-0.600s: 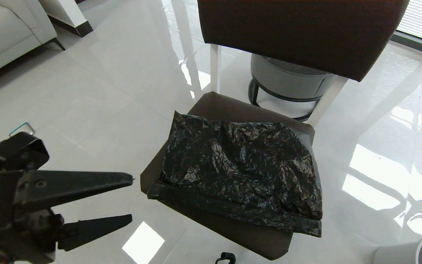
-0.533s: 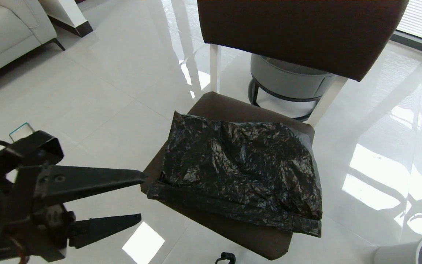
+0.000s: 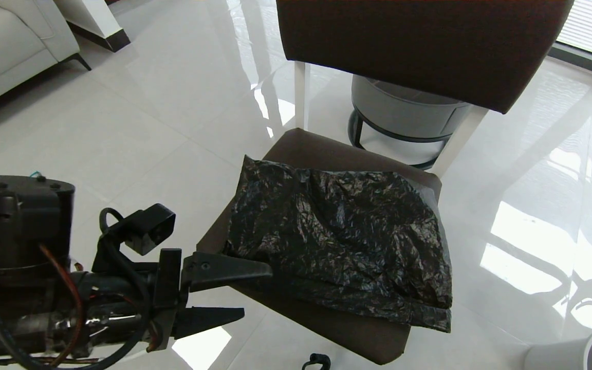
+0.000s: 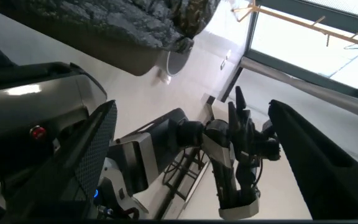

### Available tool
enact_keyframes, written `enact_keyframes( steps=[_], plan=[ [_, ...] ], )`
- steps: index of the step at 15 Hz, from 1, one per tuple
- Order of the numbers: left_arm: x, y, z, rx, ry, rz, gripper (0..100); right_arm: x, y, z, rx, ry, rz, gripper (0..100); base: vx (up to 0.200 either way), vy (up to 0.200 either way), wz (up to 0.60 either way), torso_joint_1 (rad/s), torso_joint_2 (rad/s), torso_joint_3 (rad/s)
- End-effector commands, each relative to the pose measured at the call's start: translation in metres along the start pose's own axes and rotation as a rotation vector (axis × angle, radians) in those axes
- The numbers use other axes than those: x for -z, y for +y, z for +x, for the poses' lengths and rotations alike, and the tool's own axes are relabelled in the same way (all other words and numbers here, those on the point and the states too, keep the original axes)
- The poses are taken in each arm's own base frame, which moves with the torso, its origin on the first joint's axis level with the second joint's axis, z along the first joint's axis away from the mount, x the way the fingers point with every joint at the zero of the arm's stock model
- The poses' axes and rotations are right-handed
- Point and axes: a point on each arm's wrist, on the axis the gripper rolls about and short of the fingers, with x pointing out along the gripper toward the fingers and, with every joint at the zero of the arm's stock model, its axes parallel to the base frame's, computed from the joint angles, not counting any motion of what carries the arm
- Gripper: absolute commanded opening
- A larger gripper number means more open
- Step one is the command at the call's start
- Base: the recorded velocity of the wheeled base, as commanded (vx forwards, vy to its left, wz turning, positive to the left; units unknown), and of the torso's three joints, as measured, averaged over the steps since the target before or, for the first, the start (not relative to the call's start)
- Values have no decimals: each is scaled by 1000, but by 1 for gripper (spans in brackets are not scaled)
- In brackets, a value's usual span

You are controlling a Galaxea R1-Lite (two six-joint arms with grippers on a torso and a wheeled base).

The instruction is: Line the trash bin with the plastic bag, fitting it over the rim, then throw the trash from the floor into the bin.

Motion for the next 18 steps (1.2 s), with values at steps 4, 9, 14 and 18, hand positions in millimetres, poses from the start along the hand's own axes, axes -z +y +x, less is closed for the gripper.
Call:
enact_keyframes(
  steps=[4, 9, 14, 18],
  plan=[
    [-11, 20, 30, -78, 42, -46, 100, 0, 0, 0, -1, 2, 0, 100, 0, 0, 0, 0, 0, 0],
    [-24, 22, 47, -55, 21, -10, 100, 0, 0, 0, -1, 2, 0, 100, 0, 0, 0, 0, 0, 0],
    [-30, 25, 57, -52, 26, -18, 100, 0, 0, 0, -15, 2, -2, 100, 0, 0, 0, 0, 0, 0],
    [-36, 28, 65, -61, 30, -25, 100, 0, 0, 0, -17, 2, -2, 100, 0, 0, 0, 0, 0, 0]
  ],
)
